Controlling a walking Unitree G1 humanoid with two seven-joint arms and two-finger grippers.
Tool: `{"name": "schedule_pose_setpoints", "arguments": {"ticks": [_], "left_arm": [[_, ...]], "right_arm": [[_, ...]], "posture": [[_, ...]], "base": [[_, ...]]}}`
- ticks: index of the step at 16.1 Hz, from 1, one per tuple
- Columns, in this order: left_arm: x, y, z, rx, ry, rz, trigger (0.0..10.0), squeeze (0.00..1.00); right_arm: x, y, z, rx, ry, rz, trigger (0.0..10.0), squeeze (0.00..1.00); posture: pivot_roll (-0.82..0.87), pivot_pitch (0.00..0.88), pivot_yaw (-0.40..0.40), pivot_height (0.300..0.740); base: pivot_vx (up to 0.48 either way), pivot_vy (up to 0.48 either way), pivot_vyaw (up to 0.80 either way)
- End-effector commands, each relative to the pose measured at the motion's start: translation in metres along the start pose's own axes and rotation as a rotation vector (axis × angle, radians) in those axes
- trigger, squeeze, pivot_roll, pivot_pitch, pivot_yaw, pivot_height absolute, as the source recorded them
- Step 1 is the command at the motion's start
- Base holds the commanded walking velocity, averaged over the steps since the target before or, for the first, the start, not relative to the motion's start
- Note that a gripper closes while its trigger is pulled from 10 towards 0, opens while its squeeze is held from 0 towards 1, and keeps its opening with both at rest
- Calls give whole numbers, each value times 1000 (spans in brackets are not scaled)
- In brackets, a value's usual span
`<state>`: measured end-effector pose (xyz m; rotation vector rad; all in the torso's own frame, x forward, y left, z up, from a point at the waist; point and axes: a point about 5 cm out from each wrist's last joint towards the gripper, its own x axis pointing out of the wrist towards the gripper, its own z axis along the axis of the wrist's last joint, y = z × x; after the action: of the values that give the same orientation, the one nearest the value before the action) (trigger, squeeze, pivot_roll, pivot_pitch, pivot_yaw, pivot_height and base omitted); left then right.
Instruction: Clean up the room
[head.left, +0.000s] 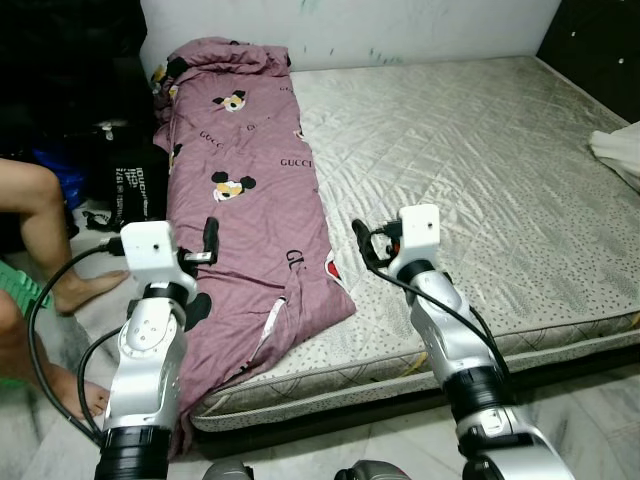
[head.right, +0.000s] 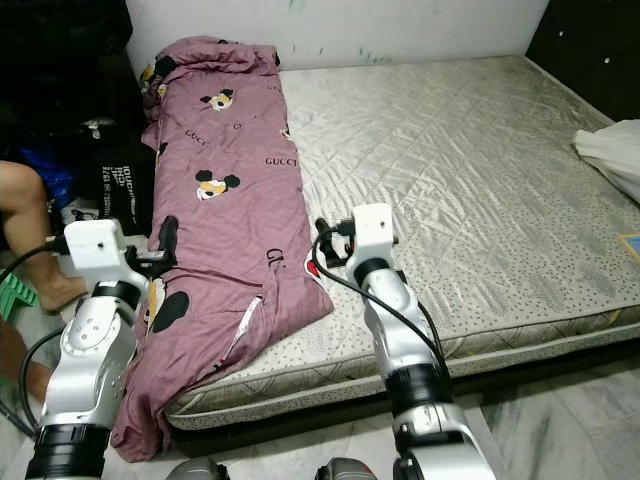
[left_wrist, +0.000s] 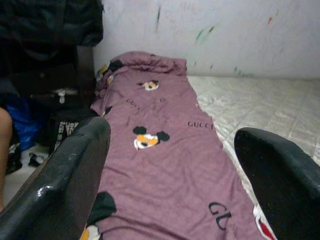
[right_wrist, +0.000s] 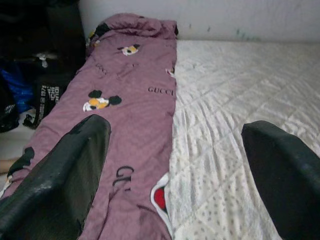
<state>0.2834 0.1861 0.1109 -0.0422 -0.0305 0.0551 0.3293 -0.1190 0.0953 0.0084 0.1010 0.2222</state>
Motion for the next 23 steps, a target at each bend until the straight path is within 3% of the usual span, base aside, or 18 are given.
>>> {"name": "schedule_pose_setpoints", "arguments": {"ticks": [1, 13, 23], "left_arm": [[-2, 0, 3, 8, -4, 2, 10000, 0], [2, -9, 4, -7, 6, -4, 10000, 0], [4, -8, 6, -37, -3, 20, 10000, 0]], "right_arm": [[-3, -4, 4, 6, -10, -14, 10000, 0], [-7, -1, 6, 6, 2, 7, 10000, 0], [-4, 2, 5, -6, 19, 29, 10000, 0]], "posture": [[-88, 21, 3, 740], [-99, 20, 7, 592], [-97, 19, 0, 592]], "base": [[0, 0, 0], [0, 0, 0], [0, 0, 0]]}}
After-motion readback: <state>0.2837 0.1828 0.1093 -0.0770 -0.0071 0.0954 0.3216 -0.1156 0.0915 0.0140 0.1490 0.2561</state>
